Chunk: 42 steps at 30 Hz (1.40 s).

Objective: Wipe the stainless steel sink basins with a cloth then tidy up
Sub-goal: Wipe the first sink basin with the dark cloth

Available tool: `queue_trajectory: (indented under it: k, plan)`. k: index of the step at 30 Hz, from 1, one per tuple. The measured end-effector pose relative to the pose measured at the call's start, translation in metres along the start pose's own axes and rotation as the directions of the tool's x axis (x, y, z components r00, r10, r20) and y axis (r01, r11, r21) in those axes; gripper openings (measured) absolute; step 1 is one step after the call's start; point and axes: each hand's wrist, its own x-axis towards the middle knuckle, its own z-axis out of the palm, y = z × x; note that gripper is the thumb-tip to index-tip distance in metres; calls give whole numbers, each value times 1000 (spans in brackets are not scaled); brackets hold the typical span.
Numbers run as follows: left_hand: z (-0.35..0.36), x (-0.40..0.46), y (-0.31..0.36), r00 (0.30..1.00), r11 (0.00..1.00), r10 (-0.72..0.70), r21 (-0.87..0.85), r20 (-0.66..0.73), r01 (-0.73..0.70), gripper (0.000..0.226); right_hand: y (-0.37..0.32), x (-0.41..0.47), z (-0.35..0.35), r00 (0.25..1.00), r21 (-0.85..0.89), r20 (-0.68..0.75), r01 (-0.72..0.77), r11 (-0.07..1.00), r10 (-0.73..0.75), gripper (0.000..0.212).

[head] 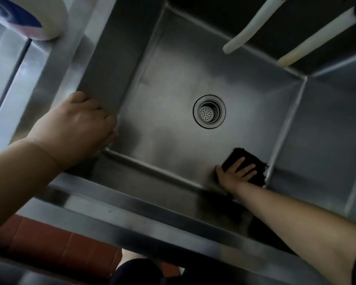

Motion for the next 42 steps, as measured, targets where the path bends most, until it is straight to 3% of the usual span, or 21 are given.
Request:
queue_trajectory:
  k: [2, 5, 12, 16, 19, 22, 25, 27, 29, 33, 37, 40, 42]
  plan:
    - [-2, -1, 0, 1000, 1000, 0, -13, -22, -1, 34, -23, -17, 11, 994, 71, 80, -83, 994, 77, 100]
    - [-7, 0, 0, 998, 999, 14, -35, -54, -16, 30, -58, -41, 27, 988, 94, 146, -73, 993, 59, 105]
    - [-12, 0, -3, 998, 998, 40, -53, -58, -43, 24, -99, -70, 50, 943, -98, 196, 290, 952, -268, 95]
    - [-13, 1, -5, 999, 998, 40, -42, -25, -41, 23, -132, -85, 50, 752, -165, 254, 654, 739, -609, 76]
    - [-12, 2, -4, 999, 999, 22, -25, 32, -21, 22, -158, -89, 47, 538, -209, 314, 843, 495, -782, 57]
    - [-12, 2, -2, 996, 1000, -1, -13, 84, 2, 21, -158, -81, 40, 368, -284, 383, 920, 271, -847, 47]
    - [-17, 3, 0, 994, 1000, -10, -12, 108, 11, 22, -129, -71, 27, 295, -334, 449, 931, 148, -844, 46]
    - [-21, 4, 3, 994, 1000, -9, -24, 112, 12, 22, -97, -60, 14, 313, -336, 500, 929, 153, -807, 47]
    - [-23, 4, 6, 990, 999, -19, -25, 139, 22, 23, -60, -48, 1, 383, -345, 542, 913, 217, -748, 48]
    - [-29, 13, 17, 942, 980, -155, -71, 297, 183, 38, 13, -30, -23, 573, -347, 587, 816, 462, -572, 48]
    - [-41, 44, 54, 926, 941, -172, -223, 337, 256, 51, 55, -22, -45, 706, -269, 618, 604, 750, -347, 50]
    - [-47, 70, 86, 932, 941, -106, -267, 348, 207, 45, 72, -22, -48, 824, -318, 536, 401, 859, -186, 62]
    - [-46, 85, 102, 940, 936, -76, -302, 333, 183, 40, 77, -21, -43, 888, -257, 446, 245, 935, -110, 72]
